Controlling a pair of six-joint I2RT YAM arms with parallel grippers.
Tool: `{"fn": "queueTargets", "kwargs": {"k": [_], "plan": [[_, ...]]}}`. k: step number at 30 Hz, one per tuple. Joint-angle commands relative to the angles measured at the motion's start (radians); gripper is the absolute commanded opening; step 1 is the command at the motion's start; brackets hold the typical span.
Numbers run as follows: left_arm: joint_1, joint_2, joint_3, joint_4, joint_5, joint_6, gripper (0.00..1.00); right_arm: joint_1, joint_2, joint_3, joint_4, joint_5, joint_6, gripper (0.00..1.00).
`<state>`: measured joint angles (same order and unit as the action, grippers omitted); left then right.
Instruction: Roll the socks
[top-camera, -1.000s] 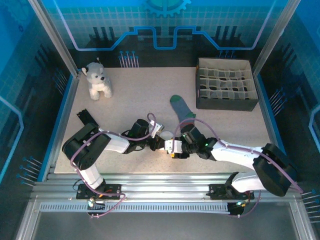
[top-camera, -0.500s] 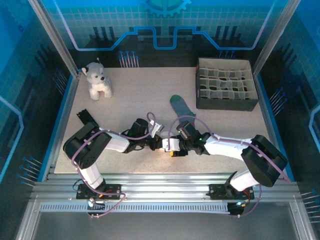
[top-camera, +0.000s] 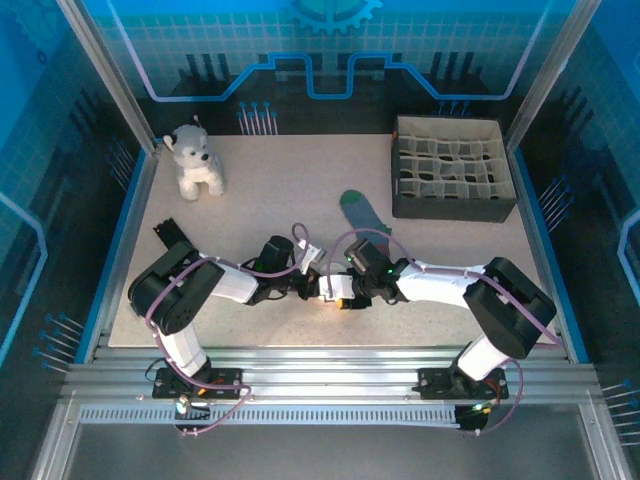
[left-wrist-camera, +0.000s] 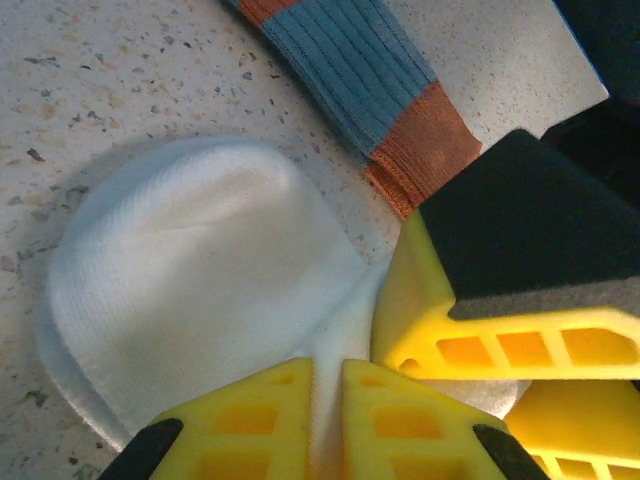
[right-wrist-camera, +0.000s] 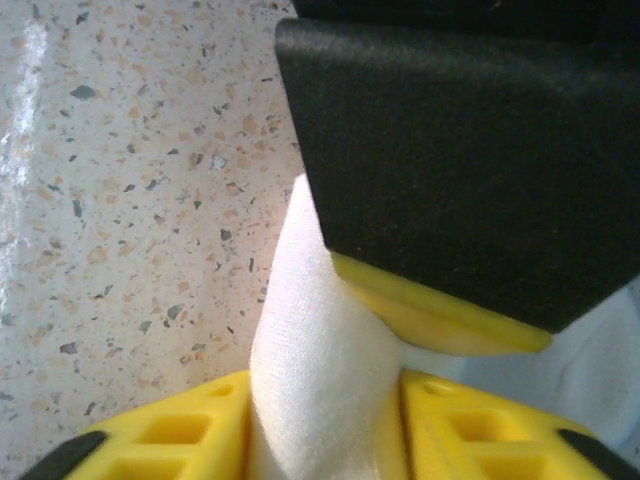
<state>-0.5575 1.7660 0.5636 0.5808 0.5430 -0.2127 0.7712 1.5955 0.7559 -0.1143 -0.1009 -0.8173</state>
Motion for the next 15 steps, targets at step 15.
{"fn": "queueTargets", "kwargs": {"k": [15], "plan": [[0.130,-0.212,-0.111,-0.178,0.011,-0.082,0.26,-0.036,0.110,0.171,-0.333,-0.123,0.002,0.00]]}}
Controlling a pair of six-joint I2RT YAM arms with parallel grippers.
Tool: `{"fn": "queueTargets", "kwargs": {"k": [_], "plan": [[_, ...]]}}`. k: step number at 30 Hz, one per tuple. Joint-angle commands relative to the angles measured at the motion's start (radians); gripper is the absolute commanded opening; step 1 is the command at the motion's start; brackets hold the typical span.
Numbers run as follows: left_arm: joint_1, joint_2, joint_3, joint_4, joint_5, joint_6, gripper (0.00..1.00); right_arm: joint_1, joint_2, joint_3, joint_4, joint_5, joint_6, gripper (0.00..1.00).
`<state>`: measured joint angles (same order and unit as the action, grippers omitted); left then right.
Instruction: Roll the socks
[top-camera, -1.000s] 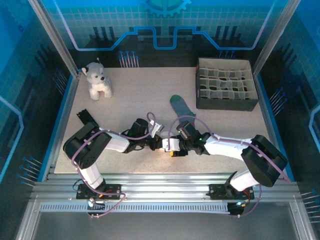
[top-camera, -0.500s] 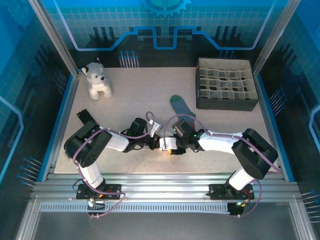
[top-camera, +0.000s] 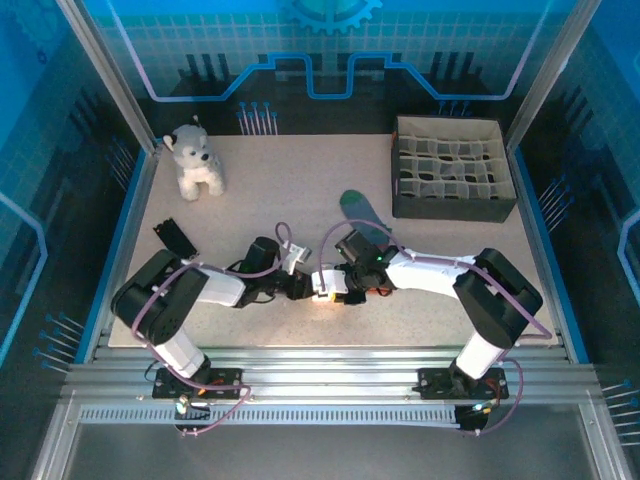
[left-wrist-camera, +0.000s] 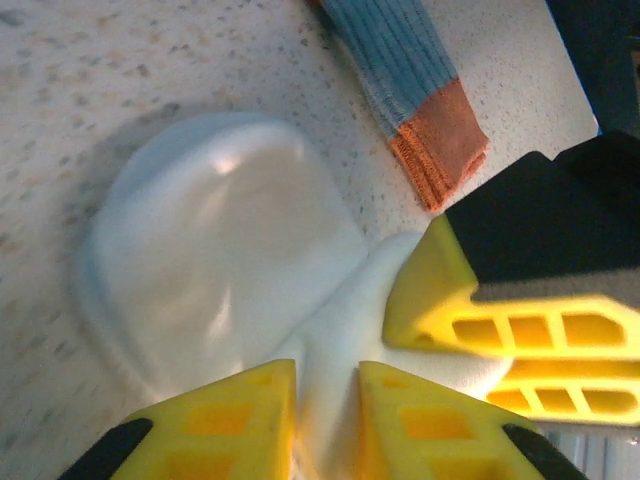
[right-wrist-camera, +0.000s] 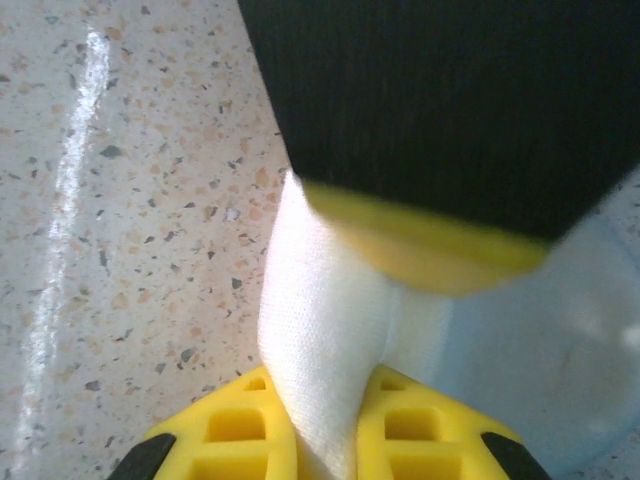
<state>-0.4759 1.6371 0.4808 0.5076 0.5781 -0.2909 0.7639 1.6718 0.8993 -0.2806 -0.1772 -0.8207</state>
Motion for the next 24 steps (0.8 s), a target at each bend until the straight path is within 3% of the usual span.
{"fn": "queueTargets", "kwargs": {"k": [1,5,8,12,16,19,22,24], "plan": [[0.067,-0.123,-0.028,-0.115,-0.024,-0.002,0.28,-0.033,0.040,0.036,-0.188,-0.056,0.006,0.00],[0.141,-0.272,0.015,-0.249,-0.016,0.061,0.30,-0.049,0.068,0.070,-0.252,-0.092,0.012,0.00],[0.176,-0.378,0.067,-0.385,-0.009,0.205,0.30,-0.060,0.086,0.099,-0.299,-0.125,0.017,0.00],[0.209,-0.489,0.056,-0.331,0.026,0.295,0.34,-0.078,0.125,0.150,-0.368,-0.160,0.027,0.00],[0.207,-0.555,0.096,-0.438,0.053,0.517,0.35,-0.094,0.149,0.189,-0.413,-0.191,0.038,0.00],[0.197,-0.615,0.091,-0.522,0.105,0.765,0.35,-0.104,0.173,0.223,-0.454,-0.210,0.038,0.00],[0.142,-0.668,0.038,-0.475,0.058,0.898,0.39,-0.110,0.196,0.256,-0.486,-0.214,0.041,0.00],[0.064,-0.671,0.001,-0.451,-0.040,0.987,0.39,-0.118,0.209,0.273,-0.503,-0.234,0.045,0.00]]}}
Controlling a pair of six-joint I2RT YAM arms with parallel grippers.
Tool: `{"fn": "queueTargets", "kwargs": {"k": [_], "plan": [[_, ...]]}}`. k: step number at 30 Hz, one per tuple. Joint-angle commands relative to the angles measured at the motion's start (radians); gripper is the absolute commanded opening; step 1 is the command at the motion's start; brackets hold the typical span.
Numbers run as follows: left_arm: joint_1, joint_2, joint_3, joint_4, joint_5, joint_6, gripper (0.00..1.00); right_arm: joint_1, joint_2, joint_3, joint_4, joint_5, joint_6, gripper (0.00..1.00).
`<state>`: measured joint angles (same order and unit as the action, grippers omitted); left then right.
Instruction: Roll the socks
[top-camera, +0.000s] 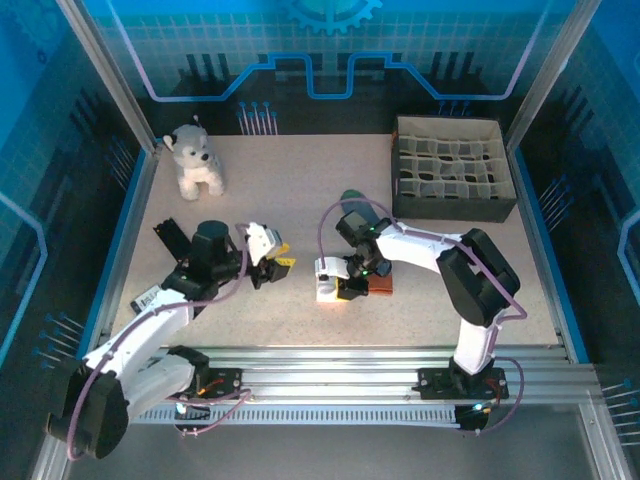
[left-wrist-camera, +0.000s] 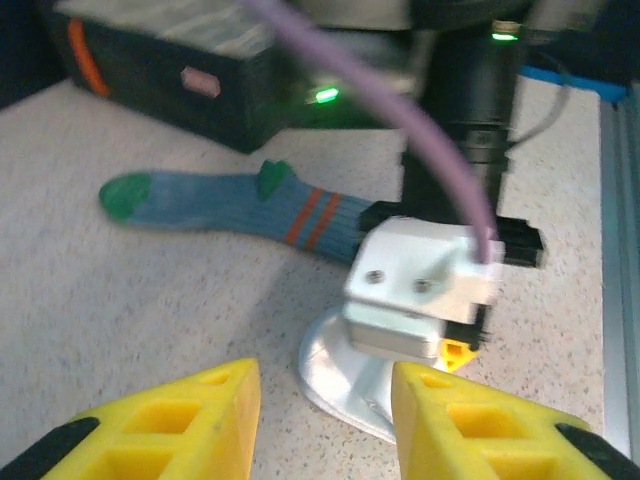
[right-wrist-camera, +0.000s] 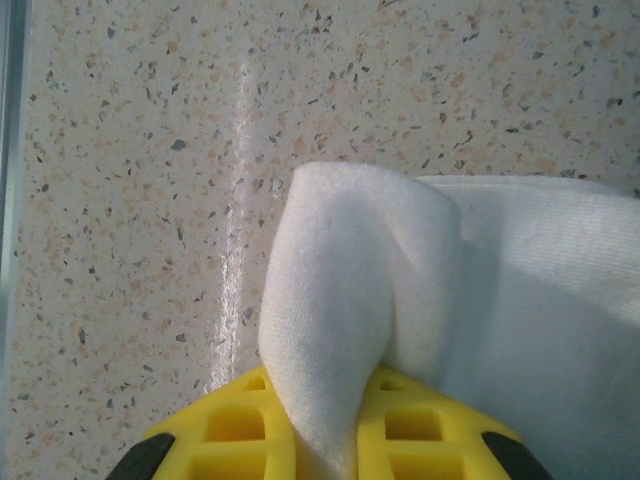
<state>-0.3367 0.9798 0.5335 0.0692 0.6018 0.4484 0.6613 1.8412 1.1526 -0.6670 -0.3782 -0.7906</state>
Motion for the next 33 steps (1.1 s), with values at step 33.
{"fn": "queueTargets", "kwargs": {"k": [33], "plan": [[-0.561,0.548,-0.132,0.522,-0.700,0.524,0.43,-0.052,0.127,0.139,-0.266,-0.076,0.038,0.00]]}}
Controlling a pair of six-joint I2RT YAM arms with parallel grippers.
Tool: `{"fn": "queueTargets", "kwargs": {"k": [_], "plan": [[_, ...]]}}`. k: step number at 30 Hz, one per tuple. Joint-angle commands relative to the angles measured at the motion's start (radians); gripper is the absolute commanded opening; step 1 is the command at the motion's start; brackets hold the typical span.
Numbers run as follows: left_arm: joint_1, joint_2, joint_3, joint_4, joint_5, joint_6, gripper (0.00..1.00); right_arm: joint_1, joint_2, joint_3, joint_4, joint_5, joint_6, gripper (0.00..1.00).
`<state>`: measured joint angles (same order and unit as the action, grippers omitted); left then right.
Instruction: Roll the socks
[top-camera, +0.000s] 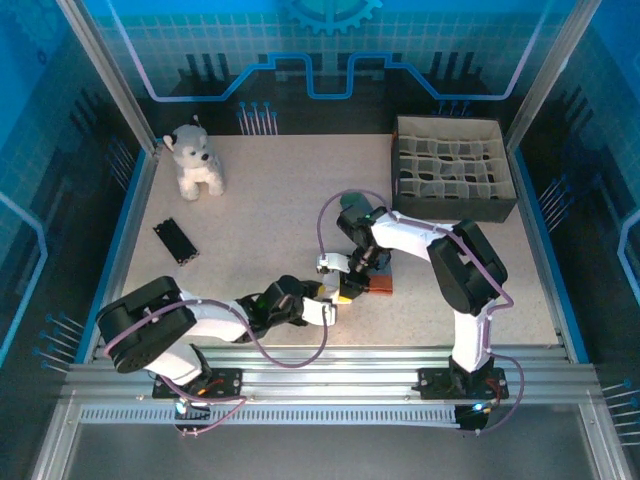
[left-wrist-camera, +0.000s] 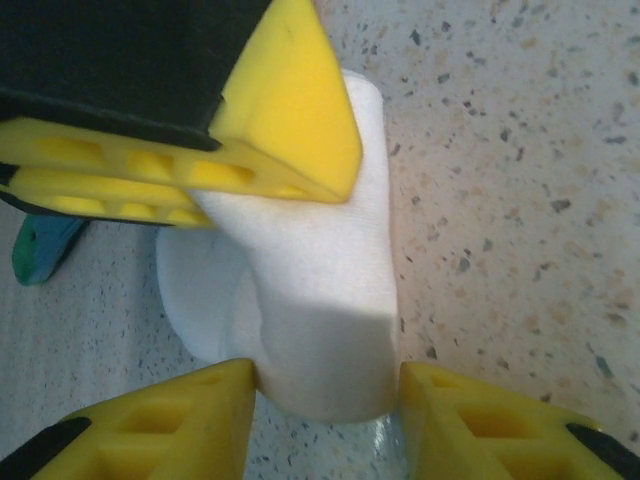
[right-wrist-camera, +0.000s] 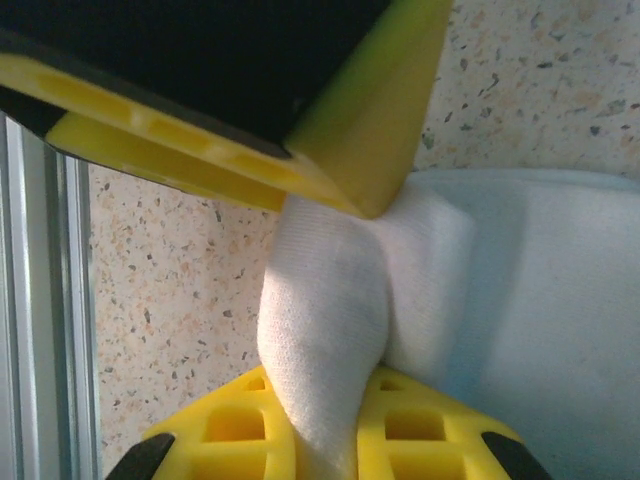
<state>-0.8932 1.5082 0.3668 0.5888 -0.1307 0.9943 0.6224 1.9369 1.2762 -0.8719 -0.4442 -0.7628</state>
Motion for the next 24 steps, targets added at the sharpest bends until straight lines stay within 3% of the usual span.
{"fn": "queueTargets", "kwargs": {"k": [1,6,10,18,24], "plan": [[-0.003,0.021,0.040,-0.018,0.051,-0.034,0.43,-0.014,0.032,0.015,-0.059,-0.013,0.012,0.00],[0.005,0.000,0.078,-0.154,0.126,-0.049,0.42,-0.014,0.037,0.017,-0.060,-0.018,0.012,0.00],[0.041,-0.021,0.168,-0.387,0.222,-0.060,0.38,-0.017,0.042,0.023,-0.062,-0.027,0.016,0.00],[0.062,0.044,0.289,-0.589,0.251,-0.059,0.28,-0.025,0.034,0.021,-0.062,-0.042,0.018,0.00],[0.062,0.093,0.386,-0.745,0.276,-0.071,0.09,-0.038,0.029,0.019,-0.056,-0.064,0.028,0.01]]}}
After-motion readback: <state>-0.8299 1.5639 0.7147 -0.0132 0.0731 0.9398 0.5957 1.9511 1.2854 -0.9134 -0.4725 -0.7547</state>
